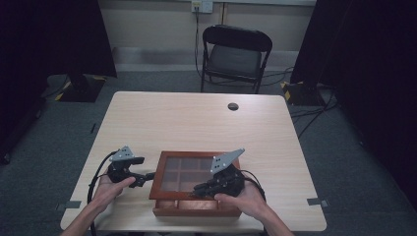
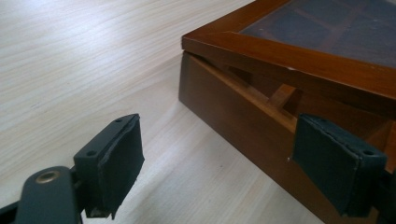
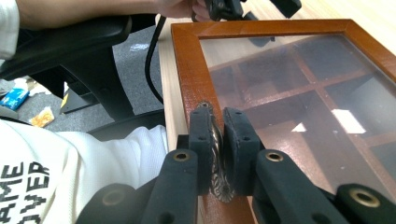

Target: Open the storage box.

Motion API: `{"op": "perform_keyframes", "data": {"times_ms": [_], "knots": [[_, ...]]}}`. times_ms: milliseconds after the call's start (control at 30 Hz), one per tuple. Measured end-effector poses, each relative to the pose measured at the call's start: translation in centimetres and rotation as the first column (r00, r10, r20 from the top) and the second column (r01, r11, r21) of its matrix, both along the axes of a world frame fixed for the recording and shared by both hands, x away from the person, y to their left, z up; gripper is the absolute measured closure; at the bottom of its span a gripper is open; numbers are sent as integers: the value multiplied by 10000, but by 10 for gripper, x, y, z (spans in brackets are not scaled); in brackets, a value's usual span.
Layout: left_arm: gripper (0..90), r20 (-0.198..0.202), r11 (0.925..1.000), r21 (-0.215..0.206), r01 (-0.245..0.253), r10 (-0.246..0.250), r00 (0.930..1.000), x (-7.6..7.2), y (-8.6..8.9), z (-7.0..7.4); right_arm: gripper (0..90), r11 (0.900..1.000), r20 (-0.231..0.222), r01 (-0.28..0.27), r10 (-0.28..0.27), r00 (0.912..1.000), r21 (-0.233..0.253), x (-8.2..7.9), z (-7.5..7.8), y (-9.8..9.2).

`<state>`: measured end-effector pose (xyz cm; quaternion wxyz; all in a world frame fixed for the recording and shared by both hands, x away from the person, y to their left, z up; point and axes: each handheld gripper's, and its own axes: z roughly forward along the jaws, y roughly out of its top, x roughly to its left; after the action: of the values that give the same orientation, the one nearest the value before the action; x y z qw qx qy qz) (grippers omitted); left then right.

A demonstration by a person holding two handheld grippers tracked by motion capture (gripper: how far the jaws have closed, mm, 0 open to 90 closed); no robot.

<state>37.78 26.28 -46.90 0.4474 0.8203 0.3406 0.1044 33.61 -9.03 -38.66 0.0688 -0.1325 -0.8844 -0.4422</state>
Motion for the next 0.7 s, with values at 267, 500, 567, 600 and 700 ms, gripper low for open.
{"op": "perform_keyframes", "data": {"times_ms": [267,500,567,600,700], "knots": [[157,197,9981,-308,525,-520,9985,-6,-9,5,825,9998,107,97,-99,9999,184,5,12,-1],[156,367,9959,-417,800,-785,9962,-10,-17,7,824,10000,16,-16,16,10000,-82,5,11,0],[157,360,9953,-471,840,-824,9959,-10,-18,7,824,10000,-1,6,-6,10000,-47,5,10,0],[157,399,9953,-458,854,-836,9957,-10,-18,7,824,10000,7,-4,4,10000,-22,5,10,0],[157,383,9950,-376,925,-910,9951,-10,-18,6,821,9999,-84,-86,85,9999,-103,6,9,-1]]}}
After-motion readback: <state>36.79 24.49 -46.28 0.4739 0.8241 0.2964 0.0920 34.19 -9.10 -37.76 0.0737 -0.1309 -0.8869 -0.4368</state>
